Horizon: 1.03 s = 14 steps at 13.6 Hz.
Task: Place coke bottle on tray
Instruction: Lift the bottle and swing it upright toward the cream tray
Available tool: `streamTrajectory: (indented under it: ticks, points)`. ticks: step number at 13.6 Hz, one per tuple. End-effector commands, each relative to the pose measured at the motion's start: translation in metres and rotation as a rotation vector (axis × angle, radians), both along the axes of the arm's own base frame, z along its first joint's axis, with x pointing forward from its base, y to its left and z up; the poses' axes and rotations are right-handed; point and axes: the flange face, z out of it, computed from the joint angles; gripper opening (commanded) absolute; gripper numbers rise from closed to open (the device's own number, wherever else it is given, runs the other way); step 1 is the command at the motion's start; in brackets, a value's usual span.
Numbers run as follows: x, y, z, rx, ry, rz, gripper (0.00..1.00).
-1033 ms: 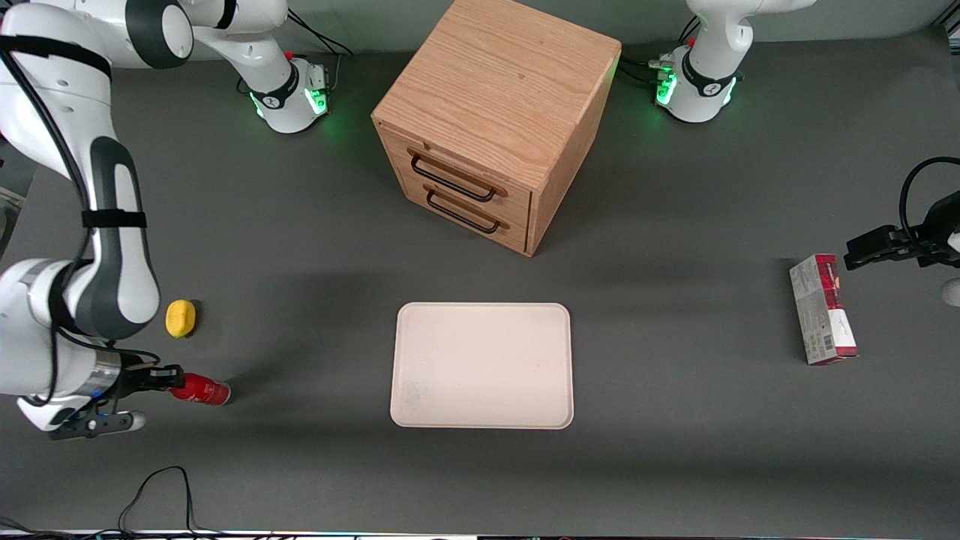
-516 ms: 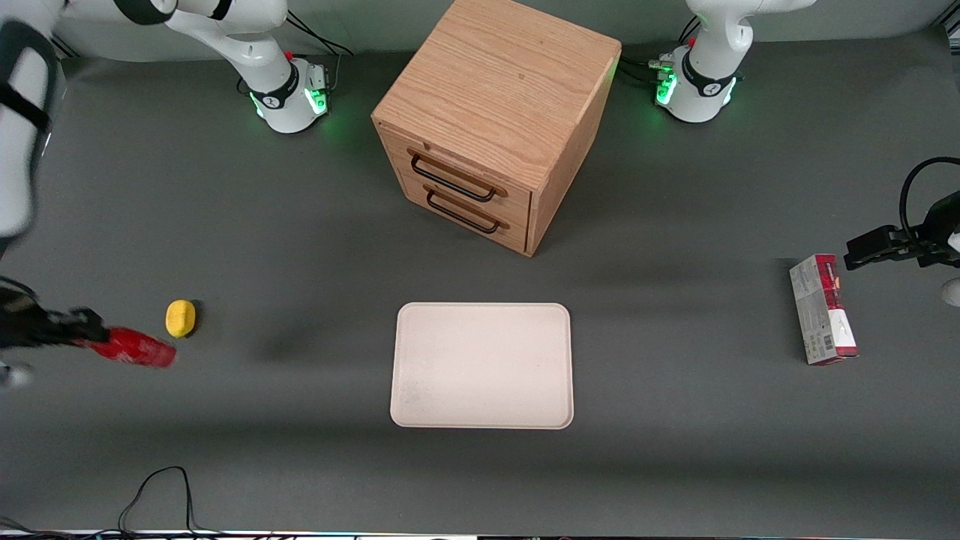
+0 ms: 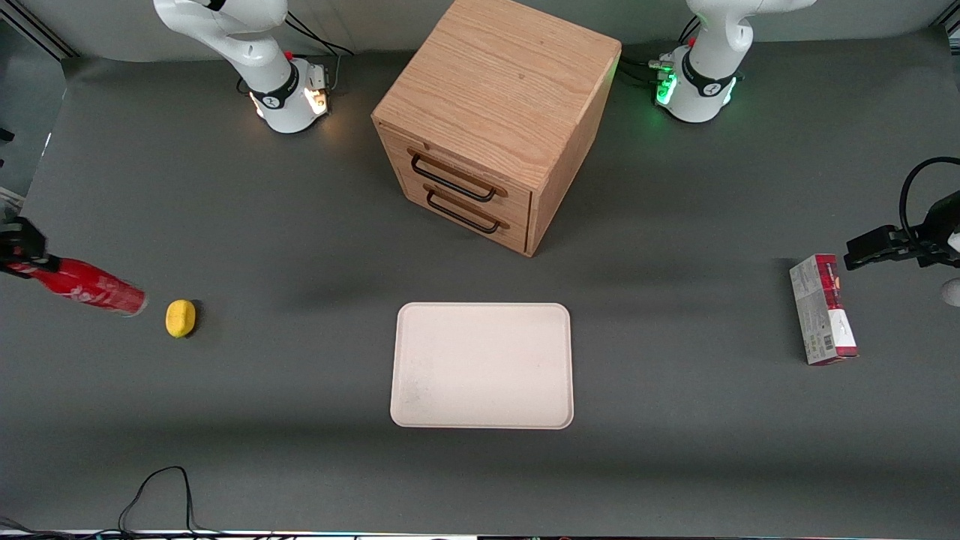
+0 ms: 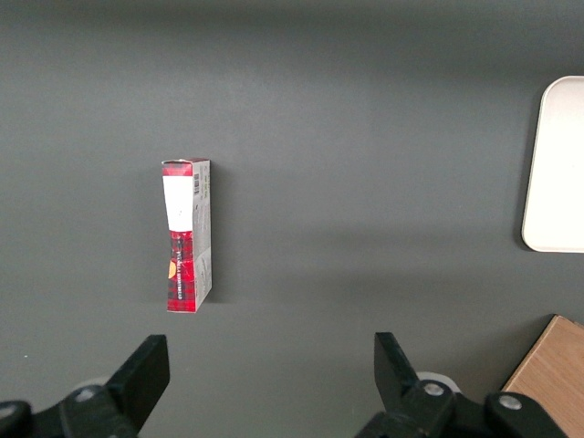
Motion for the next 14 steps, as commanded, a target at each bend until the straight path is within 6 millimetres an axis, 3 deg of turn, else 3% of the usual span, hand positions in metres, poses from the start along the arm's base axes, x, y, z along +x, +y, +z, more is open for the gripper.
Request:
streamTrajectory:
  ticks: [1,5,9,10,12,14]
  points:
    - [0.003,0.107,0.003,-0.007,-0.057,0.044,0.14]
    - [0.002,0.243,-0.031,-0.014,-0.103,0.193,0.12]
    - [-0.018,0.346,-0.058,-0.032,-0.107,0.274,0.1]
    - [-0.024,0.363,-0.062,-0.031,-0.114,0.3,0.1]
    - [-0.017,0.374,-0.076,-0.036,-0.136,0.315,0.1]
    - [0.001,0.383,-0.116,-0.045,-0.136,0.321,0.1]
